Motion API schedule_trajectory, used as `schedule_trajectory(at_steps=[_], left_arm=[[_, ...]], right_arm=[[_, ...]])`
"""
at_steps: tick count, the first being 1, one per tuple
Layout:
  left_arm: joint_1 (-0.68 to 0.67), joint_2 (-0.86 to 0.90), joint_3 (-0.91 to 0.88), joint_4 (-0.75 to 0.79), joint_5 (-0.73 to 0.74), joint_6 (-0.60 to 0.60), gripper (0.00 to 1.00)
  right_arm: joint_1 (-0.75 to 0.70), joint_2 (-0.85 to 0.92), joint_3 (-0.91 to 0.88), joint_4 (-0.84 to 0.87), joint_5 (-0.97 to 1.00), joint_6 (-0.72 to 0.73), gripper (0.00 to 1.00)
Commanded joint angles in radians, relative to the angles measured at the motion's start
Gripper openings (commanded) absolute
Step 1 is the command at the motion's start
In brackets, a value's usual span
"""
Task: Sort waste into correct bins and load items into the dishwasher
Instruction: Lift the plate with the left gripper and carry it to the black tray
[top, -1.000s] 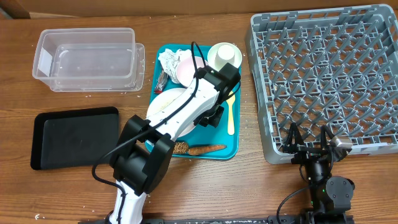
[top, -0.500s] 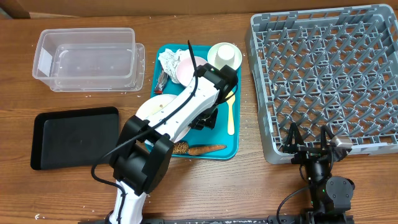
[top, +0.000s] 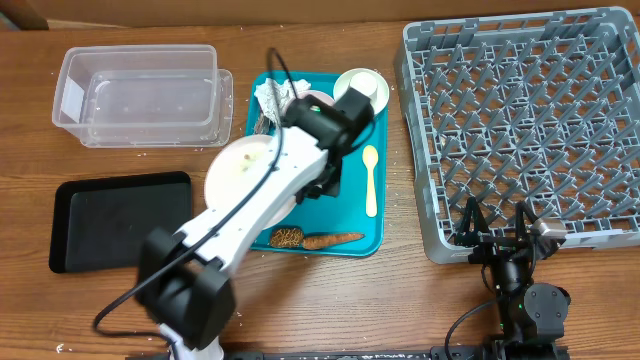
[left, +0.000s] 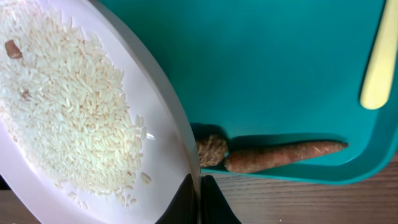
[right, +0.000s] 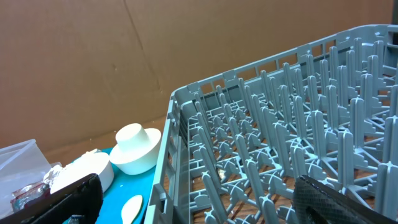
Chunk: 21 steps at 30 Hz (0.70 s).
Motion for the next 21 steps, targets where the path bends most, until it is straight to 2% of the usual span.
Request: schedule_trajectory(at_steps=[1, 13, 21], left_arm=[[0.071, -0.06, 0.024, -0.016, -0.032, -0.021, 0.04], [0.328, -0.082, 0.024, -0.046, -0.013, 0.005, 0.04], [0.519, -0.082, 0.023, -0.012, 0.175, 0.106, 0.04]], right_arm=[[0.006, -0.012, -0.011, 0.006, 0.002, -0.006, 1.0], [0.006, -0.012, -0.011, 0.006, 0.002, -0.006, 1.0], [0.006, -0.012, -0.011, 0.006, 0.002, -0.006, 1.0]])
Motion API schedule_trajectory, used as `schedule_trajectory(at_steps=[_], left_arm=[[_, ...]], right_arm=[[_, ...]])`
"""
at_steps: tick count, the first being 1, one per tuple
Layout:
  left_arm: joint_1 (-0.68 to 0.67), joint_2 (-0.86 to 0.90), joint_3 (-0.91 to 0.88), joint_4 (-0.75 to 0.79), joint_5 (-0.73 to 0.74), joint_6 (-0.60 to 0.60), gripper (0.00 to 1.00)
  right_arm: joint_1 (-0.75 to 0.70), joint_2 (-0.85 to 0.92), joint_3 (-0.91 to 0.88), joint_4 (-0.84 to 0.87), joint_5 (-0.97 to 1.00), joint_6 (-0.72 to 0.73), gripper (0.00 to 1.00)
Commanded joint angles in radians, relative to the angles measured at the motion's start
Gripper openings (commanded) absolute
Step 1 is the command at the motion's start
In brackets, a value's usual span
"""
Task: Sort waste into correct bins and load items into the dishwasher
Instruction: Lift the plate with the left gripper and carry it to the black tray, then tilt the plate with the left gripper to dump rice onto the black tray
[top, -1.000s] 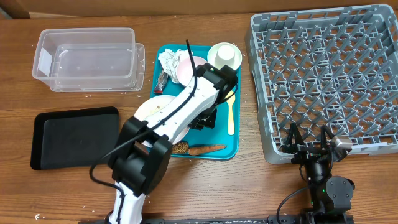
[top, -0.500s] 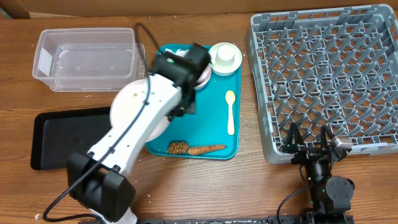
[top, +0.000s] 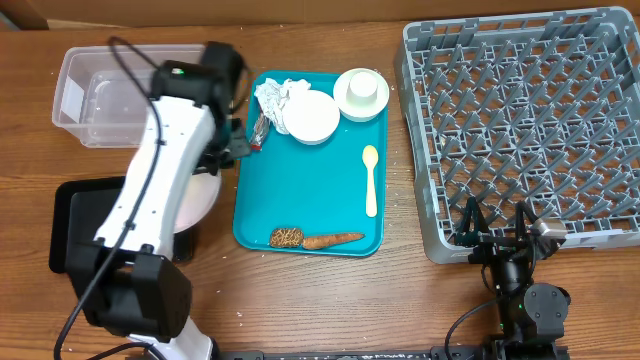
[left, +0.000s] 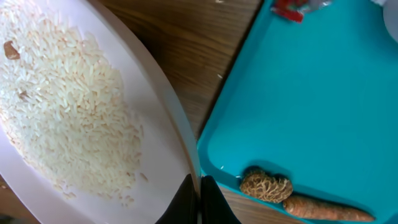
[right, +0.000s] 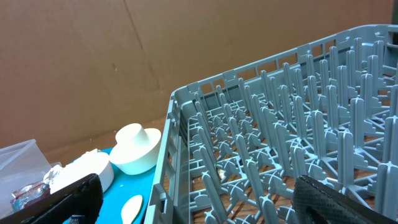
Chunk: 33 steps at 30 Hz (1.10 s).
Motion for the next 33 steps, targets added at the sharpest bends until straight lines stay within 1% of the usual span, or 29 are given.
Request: schedule_trajectory(at_steps=[1, 11, 17, 22, 25, 30, 33], left_arm=[[0.072, -0.028, 0.019, 0.008, 0.108, 0.074, 0.04], [0.248, -0.028, 0.019, 0.008, 0.308, 0.2, 0.04], [0.323, -0.028, 0.019, 0.003, 0.398, 0.242, 0.04], [0.38, -0.028, 0.018, -0.003, 0.42, 0.256, 0.04], [0.42, -0.028, 0.015, -0.006, 0.489, 0.298, 0.04], [0.488, -0.028, -0.019, -0.001, 0.572, 0.345, 0.04], [0.526, -0.028, -0.05, 0.016, 0.595, 0.346, 0.04]], right_arm=[[0.007, -0.012, -0.011, 0.007, 0.002, -0.006, 1.0], [0.007, -0.012, -0.011, 0.007, 0.002, -0.006, 1.0], [0.007, -0.012, -0.011, 0.007, 0.002, -0.006, 1.0], [0.007, -0.012, -0.011, 0.007, 0.002, -0.006, 1.0], [0.007, -0.012, -0.011, 0.007, 0.002, -0.006, 1.0], [0.007, -0.012, -0.011, 0.007, 0.002, -0.006, 1.0], [0.007, -0.012, -0.011, 0.007, 0.002, -0.006, 1.0]])
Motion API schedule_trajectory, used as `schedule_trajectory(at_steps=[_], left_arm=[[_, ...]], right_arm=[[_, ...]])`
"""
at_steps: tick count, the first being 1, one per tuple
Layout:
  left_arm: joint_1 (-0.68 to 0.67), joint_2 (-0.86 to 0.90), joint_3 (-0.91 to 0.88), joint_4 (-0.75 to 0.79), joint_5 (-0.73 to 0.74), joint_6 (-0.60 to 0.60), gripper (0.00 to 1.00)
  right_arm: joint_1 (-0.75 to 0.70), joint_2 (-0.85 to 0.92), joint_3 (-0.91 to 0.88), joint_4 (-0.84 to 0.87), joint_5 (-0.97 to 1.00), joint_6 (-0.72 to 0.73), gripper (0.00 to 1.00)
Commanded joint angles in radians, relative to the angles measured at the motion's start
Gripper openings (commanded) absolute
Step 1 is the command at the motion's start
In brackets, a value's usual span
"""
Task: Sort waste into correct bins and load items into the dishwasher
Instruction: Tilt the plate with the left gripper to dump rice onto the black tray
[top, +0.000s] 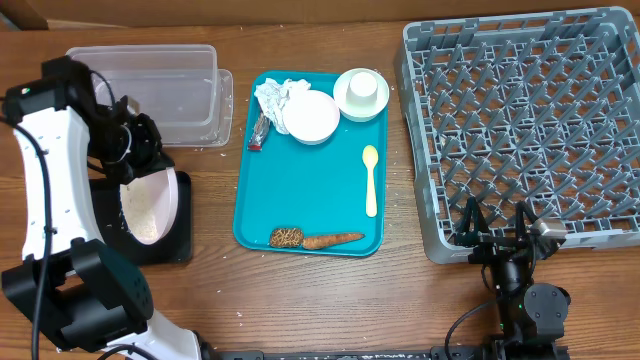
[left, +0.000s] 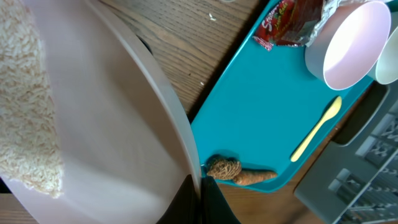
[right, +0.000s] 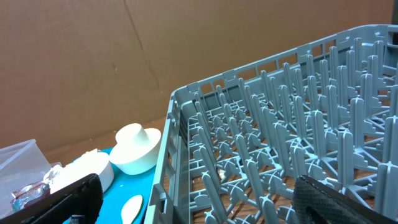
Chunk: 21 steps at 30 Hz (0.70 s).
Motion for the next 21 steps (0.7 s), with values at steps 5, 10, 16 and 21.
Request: schedule_trajectory(at_steps=[5, 10, 16, 21], left_arm=[[0.08, -0.028, -0.07, 0.024, 0.13, 0.093, 0.04], [0.119, -0.028, -0.113, 0.053, 0.183, 0.124, 0.04], [0.149, -0.028, -0.133, 0.06, 0.228, 0.151, 0.04], [0.166, -0.028, -0.133, 0.039, 0.28, 0.197, 0.04]], right_arm=[[0.006, -0.012, -0.011, 0.007, 0.002, -0.006, 1.0], [0.006, -0.012, -0.011, 0.007, 0.002, -0.006, 1.0], [0.006, -0.012, -0.011, 0.007, 0.002, -0.006, 1.0], [0.006, -0.012, -0.011, 0.007, 0.002, -0.006, 1.0]])
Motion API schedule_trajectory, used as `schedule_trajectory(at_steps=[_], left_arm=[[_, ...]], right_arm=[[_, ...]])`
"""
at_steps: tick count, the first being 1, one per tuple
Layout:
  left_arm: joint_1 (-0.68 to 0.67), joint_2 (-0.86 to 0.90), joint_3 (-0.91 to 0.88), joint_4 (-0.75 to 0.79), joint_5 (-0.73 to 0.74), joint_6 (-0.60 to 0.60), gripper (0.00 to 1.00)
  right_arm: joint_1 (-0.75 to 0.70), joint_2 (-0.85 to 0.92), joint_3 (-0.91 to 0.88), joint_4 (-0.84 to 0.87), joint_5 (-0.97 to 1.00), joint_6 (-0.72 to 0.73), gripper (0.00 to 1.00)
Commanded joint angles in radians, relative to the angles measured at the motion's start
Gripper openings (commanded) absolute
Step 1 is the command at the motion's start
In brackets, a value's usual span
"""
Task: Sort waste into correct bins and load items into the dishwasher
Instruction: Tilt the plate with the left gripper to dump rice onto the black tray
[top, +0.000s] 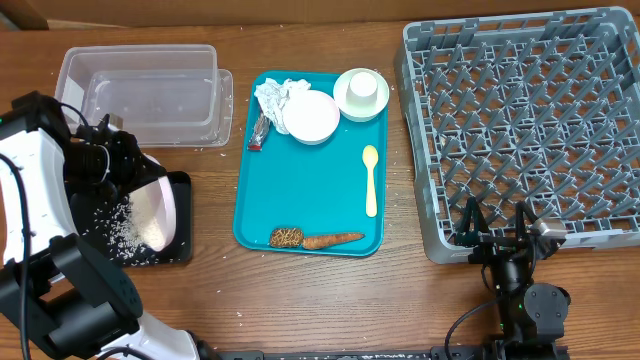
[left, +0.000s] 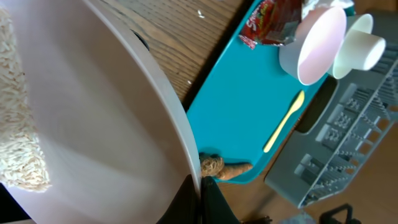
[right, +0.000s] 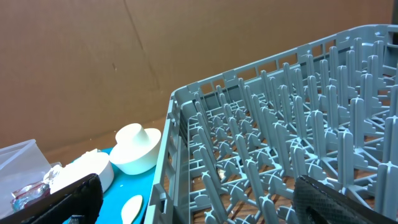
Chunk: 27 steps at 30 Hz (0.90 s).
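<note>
My left gripper (left: 200, 199) is shut on the rim of a white plate (left: 93, 124), held steeply tilted over the black tray bin (top: 178, 240) at the left; the same plate (top: 152, 215) shows in the overhead view. Rice (left: 18, 149) clings low on the plate, and a heap of rice (top: 122, 233) lies in the bin. The teal tray (top: 310, 160) holds a bowl (top: 312, 115), an upturned cup (top: 361, 92), a yellow spoon (top: 370, 180), a wrapper (top: 275, 98), a carrot (top: 333, 240) and a brown lump (top: 286, 237). My right gripper (right: 193, 199) rests open beside the grey dish rack (top: 520, 120).
A clear plastic tub (top: 140, 92) stands behind the black bin, close to my left arm. The dish rack's prongs fill the right side of the table. The right arm's base (top: 520, 290) sits at the front edge.
The plate has tilted steeper over the black bin. More rice now lies in the bin and less is on the plate. The right arm has not moved.
My left gripper first held the rice-laden plate over the teal tray. It was then left of the tray, by the clear tub. Then it was tilted over the black bin, and now much of the rice lies in the bin.
</note>
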Motion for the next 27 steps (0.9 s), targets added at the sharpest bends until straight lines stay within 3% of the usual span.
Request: schedule_trajectory(at_steps=[1, 11, 16, 27], left_arm=[[0.018, -0.028, 0.0, -0.017, 0.077, 0.06, 0.04], [0.112, -0.028, 0.0, -0.038, 0.151, 0.108, 0.04], [0.185, -0.028, 0.0, -0.078, 0.291, 0.191, 0.04], [0.267, -0.028, -0.004, -0.143, 0.439, 0.261, 0.04]], right_arm=[[0.006, -0.012, -0.011, 0.007, 0.002, -0.006, 1.0], [0.006, -0.012, -0.011, 0.006, 0.002, -0.006, 1.0], [0.006, -0.012, -0.011, 0.007, 0.002, -0.006, 1.0], [0.006, -0.012, -0.011, 0.006, 0.002, -0.006, 1.0]])
